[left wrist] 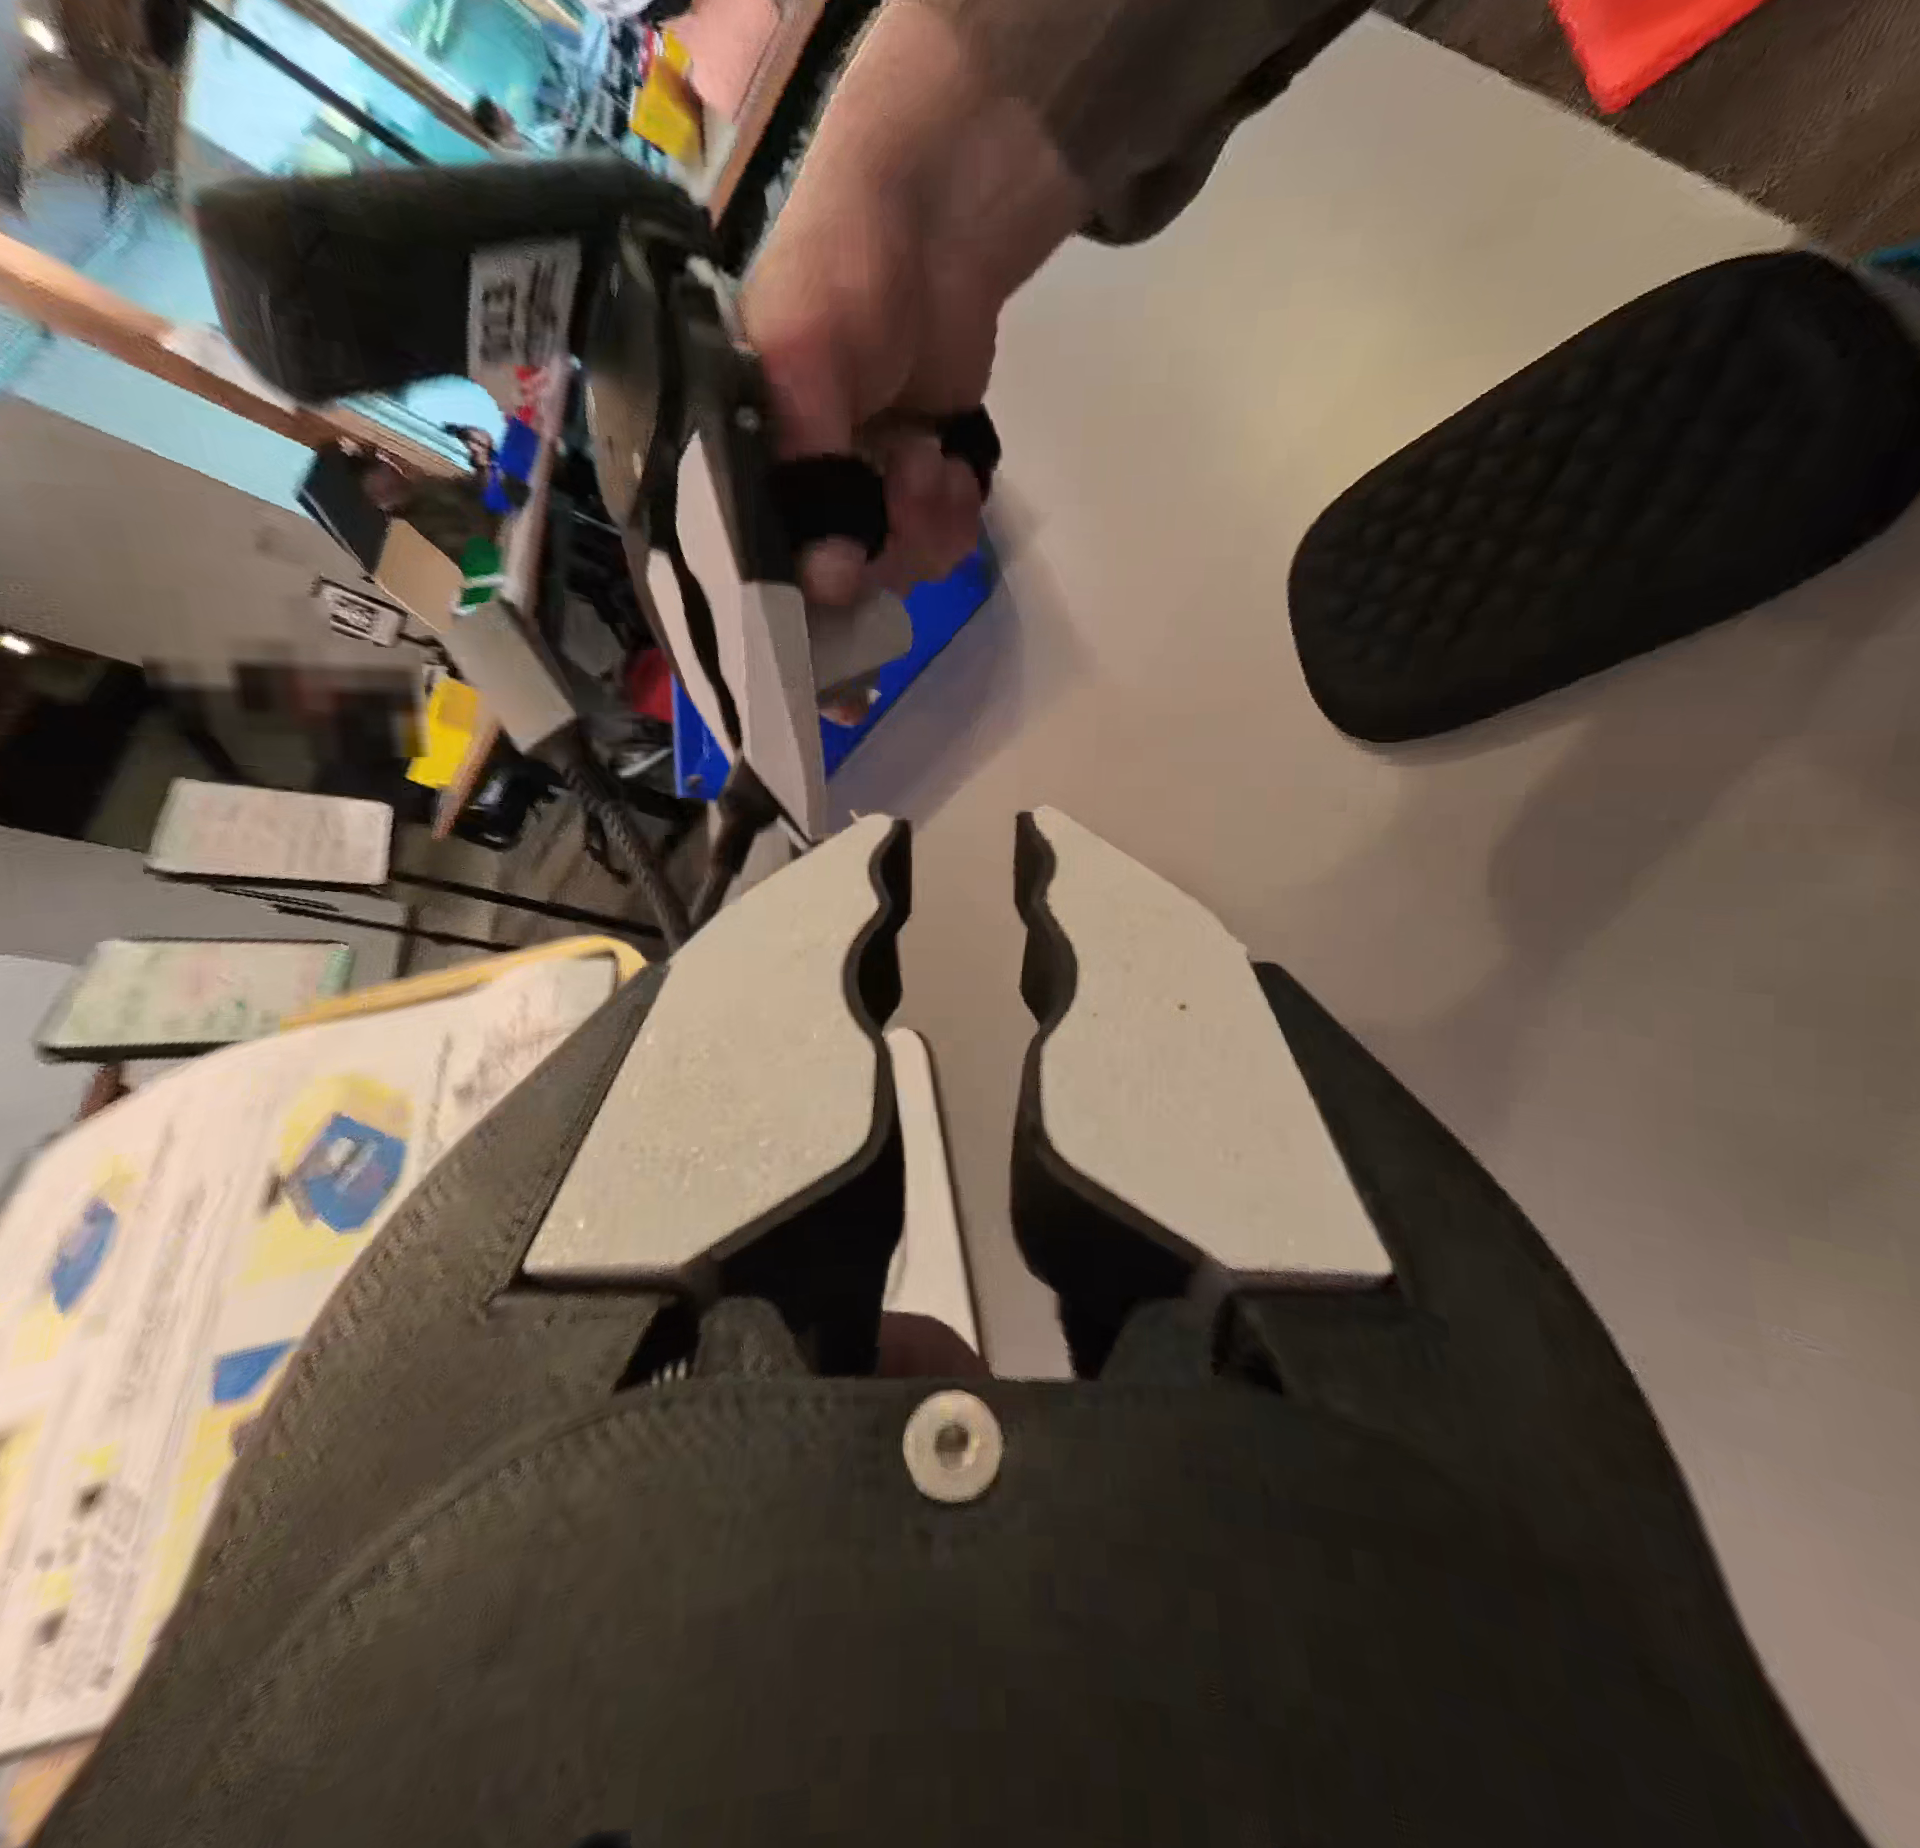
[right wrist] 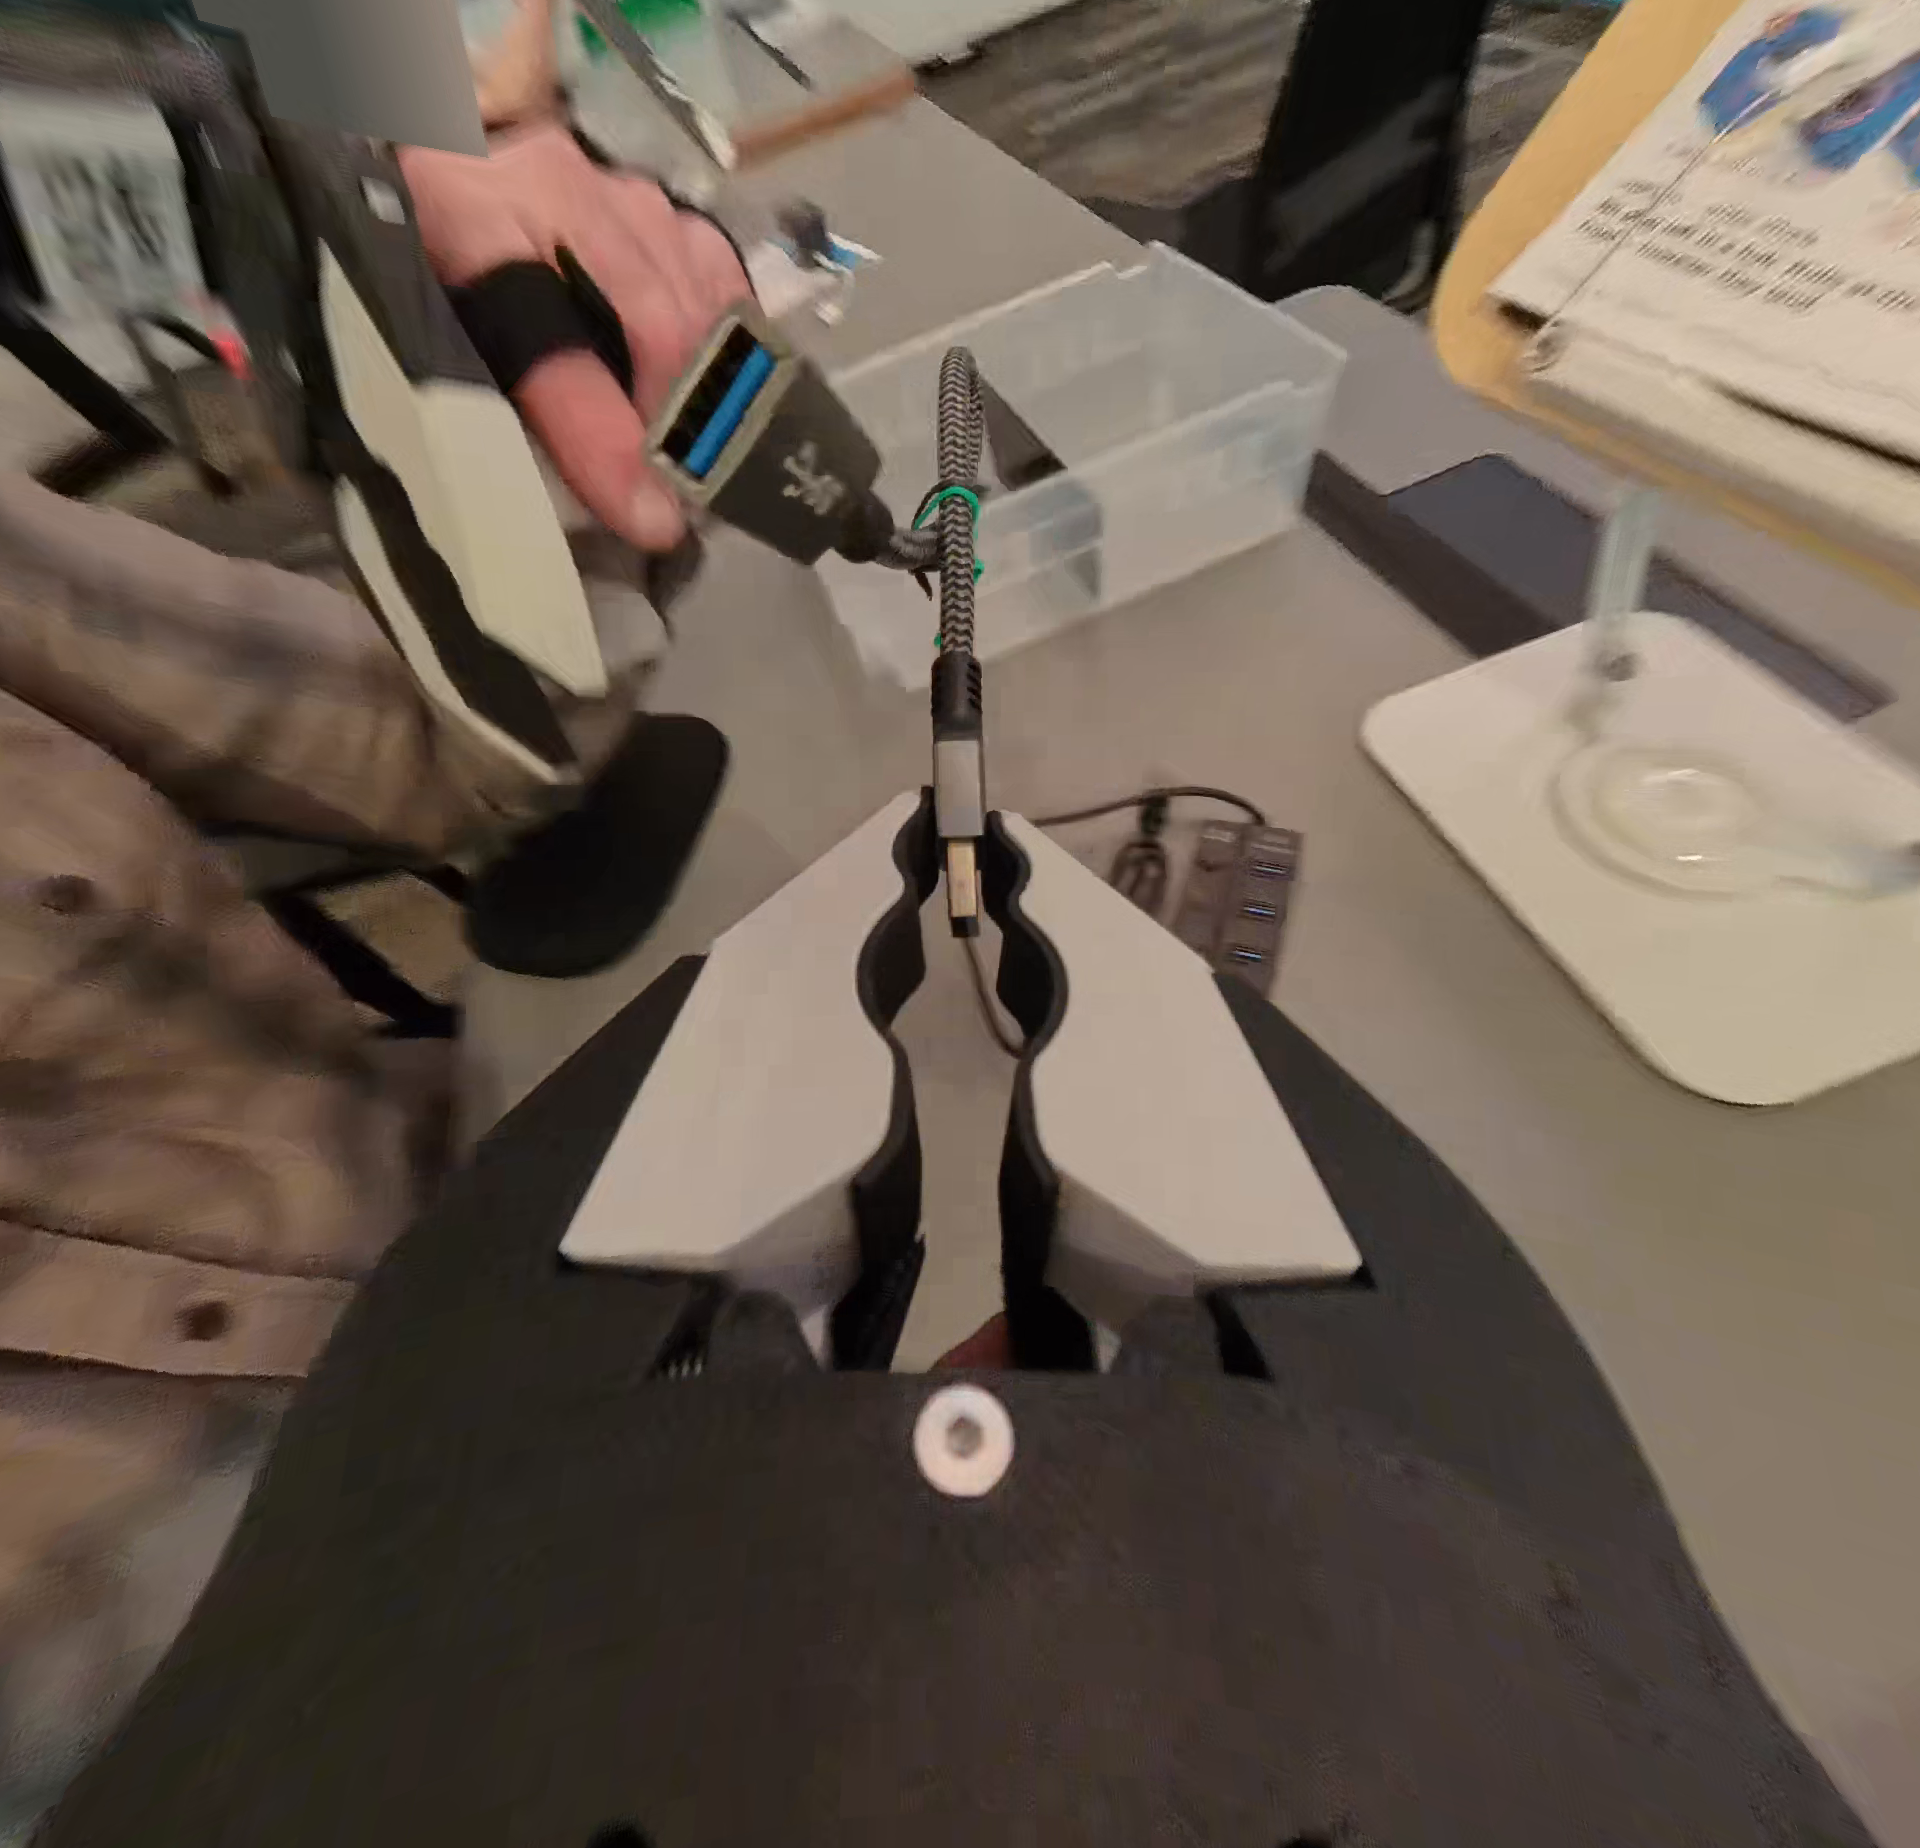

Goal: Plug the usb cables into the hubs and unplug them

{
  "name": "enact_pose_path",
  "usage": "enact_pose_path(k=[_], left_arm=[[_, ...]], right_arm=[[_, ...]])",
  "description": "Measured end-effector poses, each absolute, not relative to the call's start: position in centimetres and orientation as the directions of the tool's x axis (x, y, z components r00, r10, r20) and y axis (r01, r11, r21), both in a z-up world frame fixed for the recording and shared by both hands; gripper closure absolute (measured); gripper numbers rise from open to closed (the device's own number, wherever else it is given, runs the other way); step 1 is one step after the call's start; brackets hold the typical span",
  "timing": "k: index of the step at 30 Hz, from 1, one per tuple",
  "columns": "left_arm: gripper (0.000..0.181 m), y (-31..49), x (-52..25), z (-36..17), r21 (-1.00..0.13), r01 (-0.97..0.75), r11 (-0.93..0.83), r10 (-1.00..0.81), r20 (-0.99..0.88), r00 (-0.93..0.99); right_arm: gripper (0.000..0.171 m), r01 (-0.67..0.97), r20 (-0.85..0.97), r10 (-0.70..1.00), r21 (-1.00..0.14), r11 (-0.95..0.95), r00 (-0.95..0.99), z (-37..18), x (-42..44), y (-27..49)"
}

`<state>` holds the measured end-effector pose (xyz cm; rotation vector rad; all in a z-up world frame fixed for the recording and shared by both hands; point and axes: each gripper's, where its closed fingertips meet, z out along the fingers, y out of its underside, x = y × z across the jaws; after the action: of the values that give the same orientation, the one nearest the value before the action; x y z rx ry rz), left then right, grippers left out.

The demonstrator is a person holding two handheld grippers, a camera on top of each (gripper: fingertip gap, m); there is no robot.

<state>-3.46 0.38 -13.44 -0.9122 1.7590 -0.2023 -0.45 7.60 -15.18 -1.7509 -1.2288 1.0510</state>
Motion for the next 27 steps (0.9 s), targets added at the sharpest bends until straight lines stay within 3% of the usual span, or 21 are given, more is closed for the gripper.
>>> enact_pose_path(k=[4, 9, 14, 18, 21, 27], left_arm=[[0.145, 2.0, 0.3, -14.4, -0.427, -0.506, 0.749, -0.526, -0.848, -0.062], [0.143, 4.4, 1.3, -16.0, -0.264, -0.601, 0.754, -0.381, -0.922, -0.072], [0.147, 5.1, 1.8, -18.4, -0.193, -0.659, 0.727, -0.379, -0.913, -0.151], [0.153, 5.1, 2.3, -20.2, -0.194, -0.65, 0.735, -0.409, -0.891, -0.197], [0.165, 4.3, 3.0, -20.0, -0.269, -0.59, 0.761, -0.445, -0.879, -0.173], [0.168, 4.8, 3.2, -20.4, -0.371, -0.622, 0.689, -0.556, -0.822, -0.126]], right_arm=[[0.166, 0.318, -0.355, 0.929, -0.873, -0.369, 0.103, -15.7, -0.6, 6.1], [0.166, 0.412, -0.444, 0.896, -0.817, -0.404, -0.002, -17.7, 0.0, 3.9], [0.166, 0.543, -0.524, 0.851, -0.724, -0.425, -0.033, -20.1, 0.9, 2.6], [0.166, 0.597, -0.566, 0.821, -0.685, -0.418, -0.076, -20.7, 1.3, 1.7], [0.166, 0.623, -0.625, 0.768, -0.658, -0.423, -0.139, -20.8, 1.7, 0.6], [0.162, 0.596, -0.606, 0.783, -0.683, -0.422, -0.14, -20.7, 1.9, 1.2]])
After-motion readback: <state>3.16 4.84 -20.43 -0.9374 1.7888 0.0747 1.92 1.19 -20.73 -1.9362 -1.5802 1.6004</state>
